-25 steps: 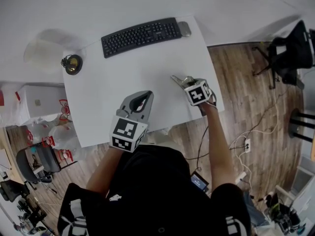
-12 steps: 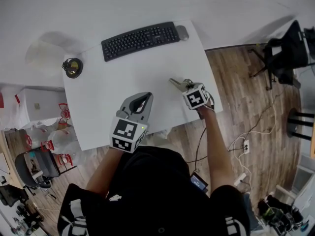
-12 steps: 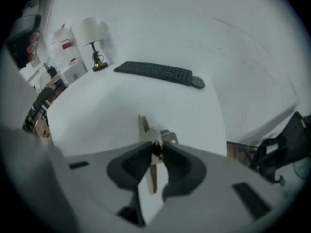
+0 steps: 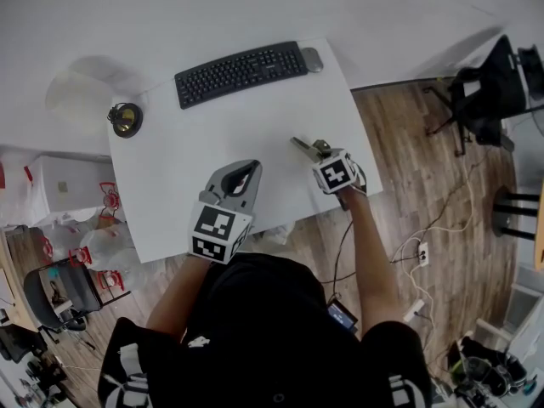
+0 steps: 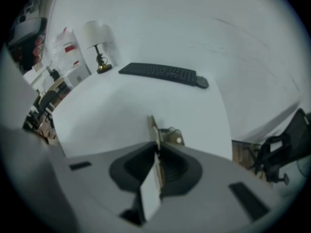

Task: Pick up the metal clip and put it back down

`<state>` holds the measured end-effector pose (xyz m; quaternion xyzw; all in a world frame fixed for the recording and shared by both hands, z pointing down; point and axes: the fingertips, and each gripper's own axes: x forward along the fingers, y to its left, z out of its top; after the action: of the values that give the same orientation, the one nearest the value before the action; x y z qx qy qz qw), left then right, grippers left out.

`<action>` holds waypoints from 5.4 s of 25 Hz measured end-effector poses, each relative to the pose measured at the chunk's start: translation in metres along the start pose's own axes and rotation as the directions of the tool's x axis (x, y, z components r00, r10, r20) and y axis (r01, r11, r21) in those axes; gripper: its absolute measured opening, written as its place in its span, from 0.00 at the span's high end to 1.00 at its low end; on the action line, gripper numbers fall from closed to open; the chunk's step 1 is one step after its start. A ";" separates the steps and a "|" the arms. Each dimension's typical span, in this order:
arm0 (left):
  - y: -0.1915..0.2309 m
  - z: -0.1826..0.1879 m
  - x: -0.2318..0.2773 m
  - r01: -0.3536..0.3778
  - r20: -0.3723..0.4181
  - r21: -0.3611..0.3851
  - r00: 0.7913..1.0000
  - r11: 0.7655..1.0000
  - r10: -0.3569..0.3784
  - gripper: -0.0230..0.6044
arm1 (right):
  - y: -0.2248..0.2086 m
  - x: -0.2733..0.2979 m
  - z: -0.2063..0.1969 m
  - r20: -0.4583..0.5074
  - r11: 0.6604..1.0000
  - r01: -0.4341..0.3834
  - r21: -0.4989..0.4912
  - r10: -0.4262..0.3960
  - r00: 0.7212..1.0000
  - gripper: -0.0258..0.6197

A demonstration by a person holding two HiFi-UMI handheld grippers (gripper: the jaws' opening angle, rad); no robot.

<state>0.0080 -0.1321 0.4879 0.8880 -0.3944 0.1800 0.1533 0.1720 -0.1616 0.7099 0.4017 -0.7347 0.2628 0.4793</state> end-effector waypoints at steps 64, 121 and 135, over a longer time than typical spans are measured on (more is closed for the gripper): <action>0.012 0.126 -0.052 -0.011 0.297 0.166 0.954 0.986 -0.040 0.93 | 0.041 -0.328 0.132 0.718 0.927 0.258 0.274 -0.375 0.586 0.89; 0.034 0.042 -0.028 -0.039 0.101 0.071 0.994 0.997 0.031 0.93 | 0.070 -0.197 0.092 0.525 0.979 0.104 0.176 -0.183 0.831 0.89; 0.035 0.007 -0.021 -0.025 0.037 0.034 0.999 0.999 0.024 0.93 | 0.095 -0.125 0.068 0.373 0.993 0.020 0.113 -0.061 0.926 0.89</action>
<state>-0.0296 -0.1439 0.4769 0.8887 -0.4049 0.1724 0.1284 0.0859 -0.1209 0.5678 0.4847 -0.7892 0.2102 0.3130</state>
